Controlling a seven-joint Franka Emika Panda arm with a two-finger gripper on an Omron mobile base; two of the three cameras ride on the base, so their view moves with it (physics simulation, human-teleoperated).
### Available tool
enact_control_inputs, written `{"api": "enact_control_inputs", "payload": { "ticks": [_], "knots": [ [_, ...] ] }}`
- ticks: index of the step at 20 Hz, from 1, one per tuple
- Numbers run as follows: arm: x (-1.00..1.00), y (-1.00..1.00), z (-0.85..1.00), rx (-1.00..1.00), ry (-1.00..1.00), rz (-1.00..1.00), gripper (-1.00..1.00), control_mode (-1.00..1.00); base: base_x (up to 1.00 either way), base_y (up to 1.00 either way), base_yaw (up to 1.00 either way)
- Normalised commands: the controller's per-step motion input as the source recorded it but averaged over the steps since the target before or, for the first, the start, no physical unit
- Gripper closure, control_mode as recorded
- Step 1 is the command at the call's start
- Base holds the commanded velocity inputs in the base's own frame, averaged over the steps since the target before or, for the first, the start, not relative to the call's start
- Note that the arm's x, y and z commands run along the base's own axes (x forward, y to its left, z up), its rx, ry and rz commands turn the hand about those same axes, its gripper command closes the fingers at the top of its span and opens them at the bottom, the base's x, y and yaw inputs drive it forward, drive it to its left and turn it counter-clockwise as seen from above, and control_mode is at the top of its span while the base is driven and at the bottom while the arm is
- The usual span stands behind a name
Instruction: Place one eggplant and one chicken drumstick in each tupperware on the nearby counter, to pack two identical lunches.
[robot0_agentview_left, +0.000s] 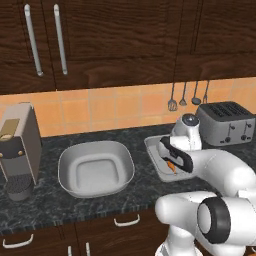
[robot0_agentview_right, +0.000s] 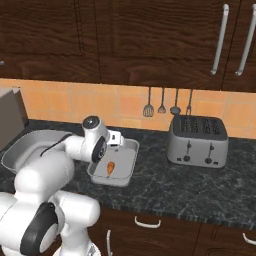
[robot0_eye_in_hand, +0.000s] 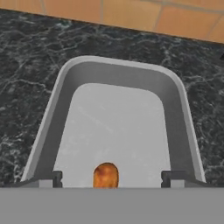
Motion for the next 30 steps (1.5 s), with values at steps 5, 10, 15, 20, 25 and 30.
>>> {"api": "enact_control_inputs", "payload": {
  "ticks": [5, 10, 15, 20, 25, 30],
  "knots": [
    [-0.99, 0.00, 0.69, 0.04, -0.03, 0.00, -1.00, -1.00, 0.00, 0.00, 0.00],
    [-1.00, 0.00, 0.38, 0.00, -0.01, -0.03, -1.00, -1.00, 0.00, 0.00, 0.00],
    [-0.20, -0.02, 0.02, 0.00, -0.01, -0.01, -1.00, 1.00, -0.80, -0.36, -0.06],
    [0.00, 0.00, 0.00, 0.00, 0.00, 0.00, -1.00, 1.00, -1.00, -0.92, -0.16],
    [0.00, 0.00, 0.00, 0.00, 0.00, 0.00, -1.00, 1.00, -0.70, -1.00, -0.17],
    [0.00, 0.00, 0.00, 0.00, 0.00, 0.00, -1.00, 1.00, -0.42, -1.00, -0.19]
  ]
}}
